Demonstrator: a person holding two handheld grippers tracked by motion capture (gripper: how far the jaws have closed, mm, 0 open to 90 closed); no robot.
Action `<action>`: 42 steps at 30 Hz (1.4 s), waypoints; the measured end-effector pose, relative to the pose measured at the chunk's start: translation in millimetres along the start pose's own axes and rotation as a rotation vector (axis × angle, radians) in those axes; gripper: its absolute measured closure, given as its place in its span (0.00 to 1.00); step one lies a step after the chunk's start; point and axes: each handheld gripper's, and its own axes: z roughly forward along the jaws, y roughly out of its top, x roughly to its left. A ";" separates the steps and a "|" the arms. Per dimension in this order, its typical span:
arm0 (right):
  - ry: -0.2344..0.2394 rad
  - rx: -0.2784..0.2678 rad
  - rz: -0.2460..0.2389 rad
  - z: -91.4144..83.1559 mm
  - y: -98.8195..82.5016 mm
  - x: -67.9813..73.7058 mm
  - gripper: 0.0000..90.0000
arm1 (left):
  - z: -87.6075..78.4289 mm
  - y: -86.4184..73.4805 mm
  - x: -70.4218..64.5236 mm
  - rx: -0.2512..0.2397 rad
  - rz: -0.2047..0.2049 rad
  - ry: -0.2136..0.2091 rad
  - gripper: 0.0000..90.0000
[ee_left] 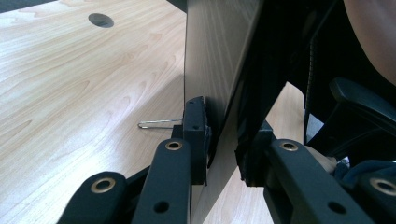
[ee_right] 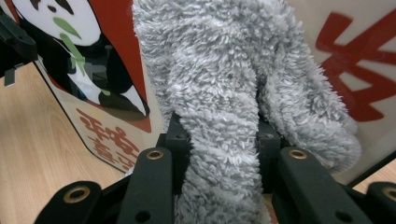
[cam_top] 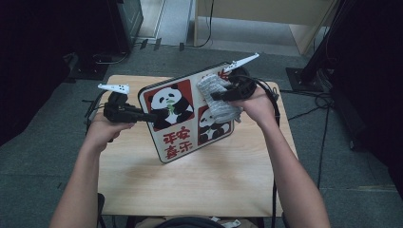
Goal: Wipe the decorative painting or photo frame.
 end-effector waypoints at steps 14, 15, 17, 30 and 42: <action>0.016 0.001 0.013 8.5 -14.2 -0.9 0.76 | 0.6 0.1 0.1 -0.002 -0.001 -0.004 0.85; 0.018 0.000 0.014 9.1 -15.2 -0.9 0.76 | 0.6 0.1 0.0 -0.002 -0.001 -0.004 0.85; 0.020 0.000 0.017 9.9 -17.2 -0.7 0.76 | 0.7 0.1 0.0 -0.002 -0.001 -0.004 0.85; 0.034 -0.003 0.024 15.9 -29.5 -1.1 0.76 | 1.1 0.1 -0.5 -0.004 0.001 -0.007 0.85; 0.048 -0.001 0.031 23.6 -43.6 -2.5 0.76 | 1.2 0.0 -0.5 -0.005 0.001 -0.007 0.85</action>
